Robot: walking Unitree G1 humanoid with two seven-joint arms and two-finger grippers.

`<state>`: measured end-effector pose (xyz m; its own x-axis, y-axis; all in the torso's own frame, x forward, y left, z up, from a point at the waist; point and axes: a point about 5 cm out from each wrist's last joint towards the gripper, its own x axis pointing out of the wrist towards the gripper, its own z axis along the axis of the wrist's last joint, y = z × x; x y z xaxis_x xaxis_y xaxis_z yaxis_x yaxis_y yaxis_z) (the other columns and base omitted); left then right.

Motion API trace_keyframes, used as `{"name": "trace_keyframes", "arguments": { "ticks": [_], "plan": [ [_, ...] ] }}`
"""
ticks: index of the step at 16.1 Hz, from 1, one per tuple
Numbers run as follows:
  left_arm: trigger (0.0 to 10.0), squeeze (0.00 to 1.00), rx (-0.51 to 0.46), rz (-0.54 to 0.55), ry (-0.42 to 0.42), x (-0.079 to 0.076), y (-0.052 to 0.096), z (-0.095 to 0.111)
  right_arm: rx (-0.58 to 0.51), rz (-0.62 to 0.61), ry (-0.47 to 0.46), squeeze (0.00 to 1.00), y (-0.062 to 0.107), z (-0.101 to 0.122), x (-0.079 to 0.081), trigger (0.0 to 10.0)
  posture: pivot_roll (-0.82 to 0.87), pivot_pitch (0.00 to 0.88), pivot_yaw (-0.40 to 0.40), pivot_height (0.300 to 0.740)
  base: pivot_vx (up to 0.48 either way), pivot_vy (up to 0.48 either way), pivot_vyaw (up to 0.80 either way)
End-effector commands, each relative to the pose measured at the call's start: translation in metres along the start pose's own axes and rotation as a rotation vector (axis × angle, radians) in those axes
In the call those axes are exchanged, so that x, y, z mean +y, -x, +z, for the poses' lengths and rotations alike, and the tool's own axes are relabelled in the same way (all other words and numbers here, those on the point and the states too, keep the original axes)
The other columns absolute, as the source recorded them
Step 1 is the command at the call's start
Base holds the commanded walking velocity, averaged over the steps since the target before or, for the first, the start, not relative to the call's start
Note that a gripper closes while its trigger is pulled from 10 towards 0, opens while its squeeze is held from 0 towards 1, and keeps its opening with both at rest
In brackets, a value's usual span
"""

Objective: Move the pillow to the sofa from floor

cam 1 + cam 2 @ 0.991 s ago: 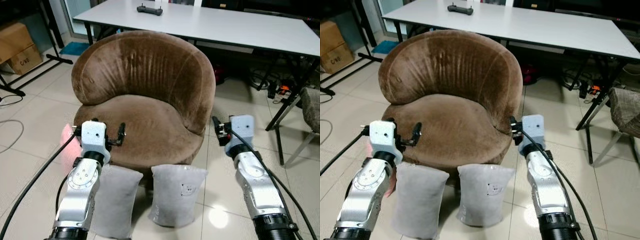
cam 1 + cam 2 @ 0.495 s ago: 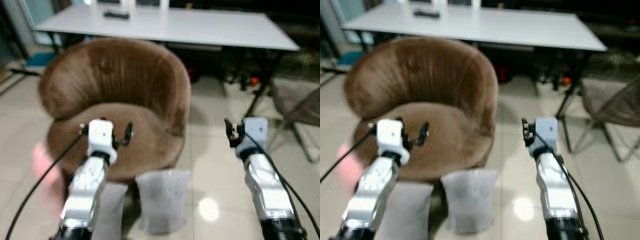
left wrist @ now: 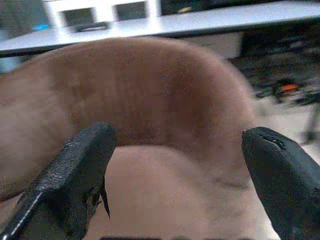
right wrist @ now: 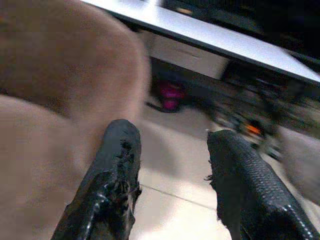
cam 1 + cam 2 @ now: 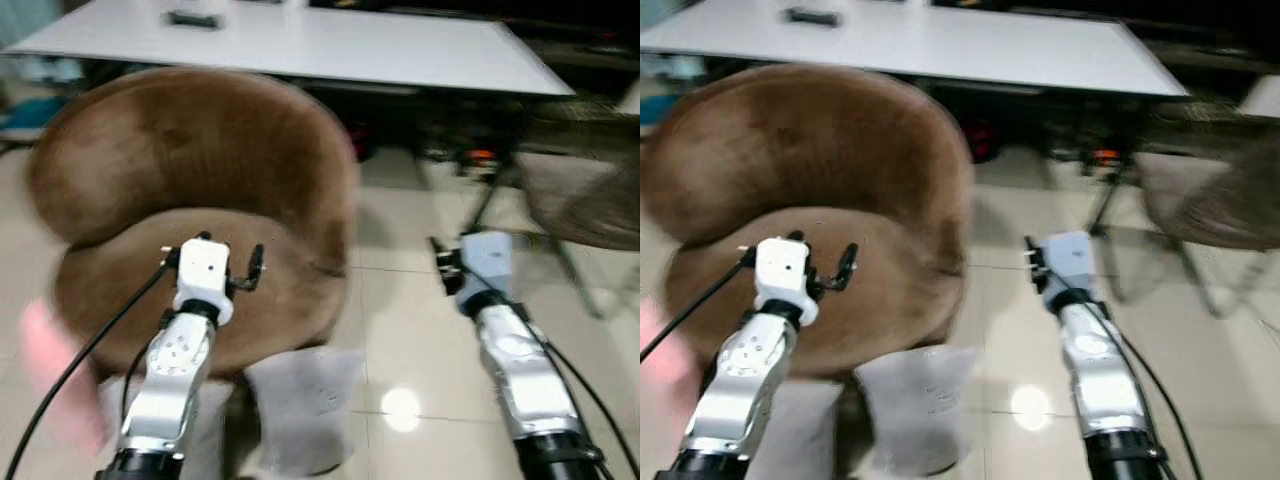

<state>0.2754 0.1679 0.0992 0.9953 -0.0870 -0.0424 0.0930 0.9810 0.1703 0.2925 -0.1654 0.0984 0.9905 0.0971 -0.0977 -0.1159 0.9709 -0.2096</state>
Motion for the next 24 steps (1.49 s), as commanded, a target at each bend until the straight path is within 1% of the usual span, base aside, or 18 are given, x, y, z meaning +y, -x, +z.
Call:
{"name": "trace_keyframes", "arguments": {
  "ticks": [1,3,4,6,7,8,9,12,16,18,19,20,23,24],
  "plan": [
    [10.0,0.00,-0.011,0.013,-0.008,0.0009,0.0003,0.0017,-0.015,0.009,0.020,0.00,-0.0010,0.0037,-0.0007,10.0,0.02,0.000,-0.012,0.740,0.000,-0.480,0.80],
    [10.0,0.00,-0.010,0.020,-0.003,0.0014,0.0004,0.0016,-0.013,0.005,0.010,0.00,-0.0018,0.0038,0.0006,10.0,0.02,0.000,-0.015,0.740,0.000,-0.480,0.80],
    [10.0,0.00,-0.011,0.021,-0.007,0.0017,0.0007,0.0016,-0.018,-0.011,-0.047,0.00,-0.0017,0.0039,0.0007,10.0,0.02,0.000,-0.014,0.740,0.000,-0.480,0.00],
    [10.0,0.00,-0.009,0.022,-0.008,0.0021,0.0014,0.0013,-0.002,-0.010,-0.034,0.00,-0.0023,0.0031,0.0015,10.0,0.02,0.000,-0.013,0.740,0.000,-0.480,0.00],
    [10.0,0.00,-0.007,0.022,-0.008,0.0023,0.0017,0.0010,-0.002,-0.005,-0.046,0.00,-0.0021,0.0028,0.0022,10.0,0.02,0.000,-0.012,0.740,0.000,-0.480,0.00],
    [10.0,0.00,-0.005,0.021,-0.009,0.0025,0.0017,0.0009,-0.004,-0.012,-0.032,0.00,-0.0020,0.0030,0.0018,10.0,0.02,0.000,-0.012,0.740,0.000,-0.480,0.00],
    [10.0,0.00,-0.003,0.020,-0.011,0.0026,0.0017,0.0007,-0.004,-0.005,-0.046,0.00,-0.0019,0.0026,0.0026,10.0,0.02,0.000,-0.012,0.740,0.000,-0.262,0.00],
    [10.0,0.00,-0.013,0.030,0.022,0.0023,0.0016,0.0018,0.001,-0.011,-0.034,0.00,-0.0012,0.0016,0.0027,10.0,0.02,0.000,-0.013,0.740,0.000,0.000,0.00],
    [10.0,0.00,-0.024,0.033,0.035,0.0025,0.0036,0.0012,0.002,-0.009,-0.023,0.00,0.0007,0.0001,0.0028,10.0,0.02,0.000,-0.012,0.740,0.000,0.000,0.00],
    [10.0,0.00,-0.012,0.021,0.016,0.0024,0.0040,-0.0005,0.017,-0.035,-0.023,0.00,0.0015,-0.0029,0.0000,10.0,0.02,0.000,-0.014,0.740,0.000,0.000,0.00],
    [10.0,0.00,-0.010,0.017,0.038,0.0027,0.0048,-0.0013,0.024,-0.023,0.018,0.00,0.0016,-0.0037,0.0013,10.0,0.02,0.000,-0.015,0.740,0.000,0.000,0.00],
    [10.0,0.00,-0.011,0.016,0.041,0.0030,0.0052,-0.0013,0.026,-0.015,0.045,0.00,0.0016,-0.0039,0.0023,10.0,0.03,0.000,-0.015,0.740,0.000,0.000,0.00],
    [10.0,0.00,-0.004,0.016,0.057,0.0050,0.0070,-0.0022,0.030,0.008,0.034,0.00,0.0018,-0.0047,0.0079,10.0,0.03,0.000,-0.018,0.740,0.335,0.000,0.80],
    [10.0,0.00,-0.004,0.017,0.058,0.0051,0.0072,-0.0025,0.028,0.008,0.043,0.00,0.0017,-0.0044,0.0083,10.0,0.03,0.000,-0.021,0.740,0.386,0.000,0.80]
  ]
}}
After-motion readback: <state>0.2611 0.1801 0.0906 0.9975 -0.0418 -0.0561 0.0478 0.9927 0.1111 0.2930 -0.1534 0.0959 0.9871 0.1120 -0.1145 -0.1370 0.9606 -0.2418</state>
